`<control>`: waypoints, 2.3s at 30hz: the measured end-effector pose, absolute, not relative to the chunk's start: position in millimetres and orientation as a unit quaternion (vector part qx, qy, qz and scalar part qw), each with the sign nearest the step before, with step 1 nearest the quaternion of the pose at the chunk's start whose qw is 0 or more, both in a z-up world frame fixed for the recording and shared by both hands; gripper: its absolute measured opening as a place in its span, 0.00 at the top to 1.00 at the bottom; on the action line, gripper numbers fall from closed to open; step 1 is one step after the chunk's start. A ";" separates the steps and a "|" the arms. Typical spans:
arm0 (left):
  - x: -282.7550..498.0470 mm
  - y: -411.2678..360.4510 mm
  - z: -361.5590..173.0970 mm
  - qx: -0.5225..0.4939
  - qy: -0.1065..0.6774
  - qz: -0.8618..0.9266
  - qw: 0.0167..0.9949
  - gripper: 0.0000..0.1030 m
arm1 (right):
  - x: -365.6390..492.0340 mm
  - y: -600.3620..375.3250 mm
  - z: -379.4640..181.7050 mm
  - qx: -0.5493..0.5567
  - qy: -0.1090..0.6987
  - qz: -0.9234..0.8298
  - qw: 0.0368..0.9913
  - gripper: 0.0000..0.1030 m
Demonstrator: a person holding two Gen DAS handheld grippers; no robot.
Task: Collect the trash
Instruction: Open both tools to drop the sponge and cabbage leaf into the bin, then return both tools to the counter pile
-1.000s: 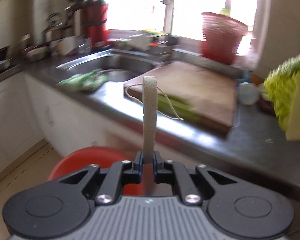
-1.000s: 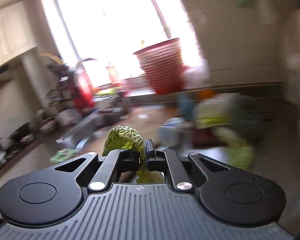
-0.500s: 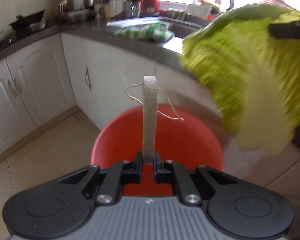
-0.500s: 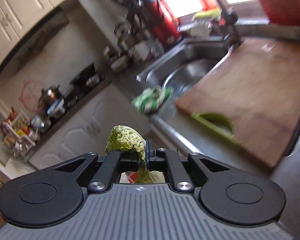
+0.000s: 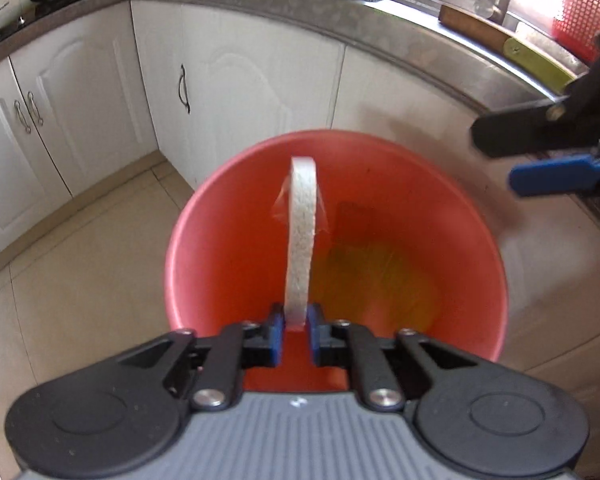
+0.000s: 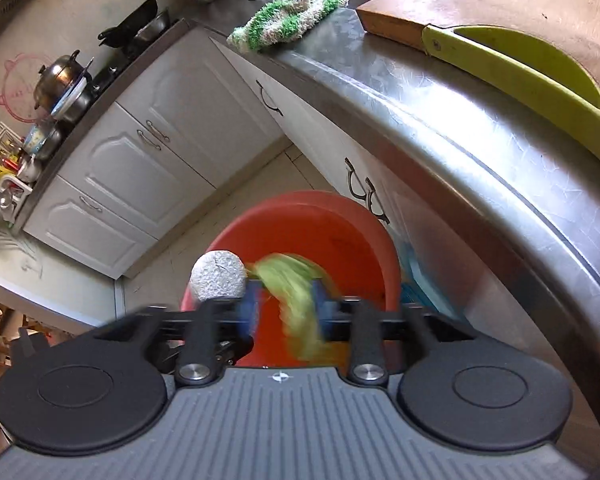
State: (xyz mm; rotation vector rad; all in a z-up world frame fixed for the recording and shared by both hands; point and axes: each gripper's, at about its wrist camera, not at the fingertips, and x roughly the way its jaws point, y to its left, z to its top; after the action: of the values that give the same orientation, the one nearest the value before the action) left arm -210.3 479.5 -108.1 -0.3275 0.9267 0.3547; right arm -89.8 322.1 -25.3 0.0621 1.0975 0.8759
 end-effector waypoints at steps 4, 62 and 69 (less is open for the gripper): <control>-211.3 484.3 -102.8 -0.160 0.438 0.173 0.868 0.39 | -91.7 313.6 -10.5 0.020 0.479 0.407 0.777 0.34; -182.9 223.4 63.0 -0.034 0.333 0.003 0.942 0.12 | -66.2 -78.1 48.5 0.084 0.248 0.004 0.965 0.00; -172.2 198.2 70.3 -0.022 0.330 0.002 0.944 0.12 | -49.6 -98.6 38.3 0.098 0.248 0.000 0.964 0.00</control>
State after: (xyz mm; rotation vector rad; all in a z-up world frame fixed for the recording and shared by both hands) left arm -172.2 198.2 70.3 -0.0444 0.6725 0.0051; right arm -49.6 -98.6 38.3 0.1980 0.5019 -0.0004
